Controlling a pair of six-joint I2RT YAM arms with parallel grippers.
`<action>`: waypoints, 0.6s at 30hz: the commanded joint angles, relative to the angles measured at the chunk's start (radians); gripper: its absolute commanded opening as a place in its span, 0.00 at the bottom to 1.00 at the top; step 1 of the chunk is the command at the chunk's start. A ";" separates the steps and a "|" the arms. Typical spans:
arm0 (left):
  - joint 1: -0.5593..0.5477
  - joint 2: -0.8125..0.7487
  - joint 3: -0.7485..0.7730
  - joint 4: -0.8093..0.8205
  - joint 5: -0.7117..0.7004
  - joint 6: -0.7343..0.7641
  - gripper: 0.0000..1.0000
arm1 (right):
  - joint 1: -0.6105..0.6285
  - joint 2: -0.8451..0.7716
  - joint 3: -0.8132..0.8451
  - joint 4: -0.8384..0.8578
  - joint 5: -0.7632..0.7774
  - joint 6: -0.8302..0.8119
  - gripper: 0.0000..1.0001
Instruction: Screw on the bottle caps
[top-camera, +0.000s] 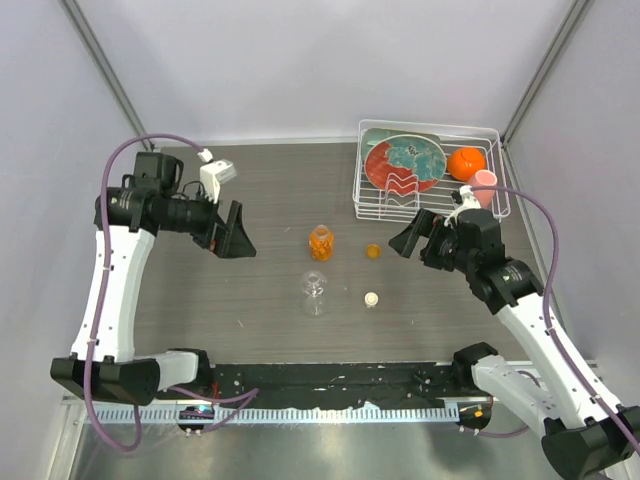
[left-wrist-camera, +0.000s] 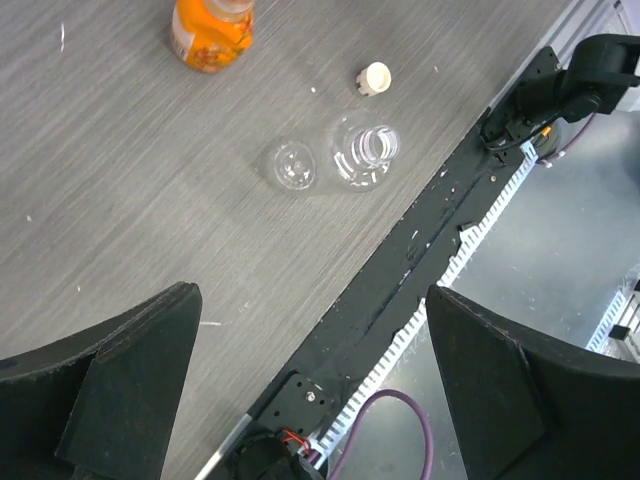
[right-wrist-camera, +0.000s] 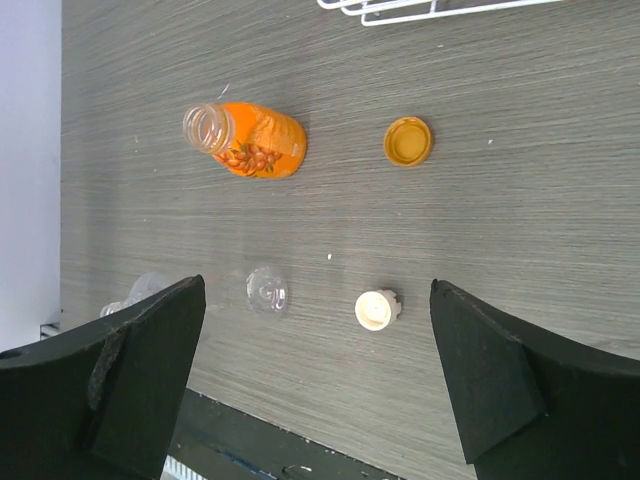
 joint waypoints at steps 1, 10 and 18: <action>-0.049 0.010 0.096 -0.030 0.077 0.036 1.00 | 0.002 -0.006 0.043 0.041 0.057 -0.003 1.00; -0.580 0.197 0.328 0.156 -0.270 -0.063 1.00 | 0.002 -0.107 0.264 -0.177 0.352 -0.027 0.78; -0.796 0.438 0.365 0.286 -0.340 -0.059 0.99 | 0.002 -0.265 0.429 -0.312 0.528 -0.009 0.52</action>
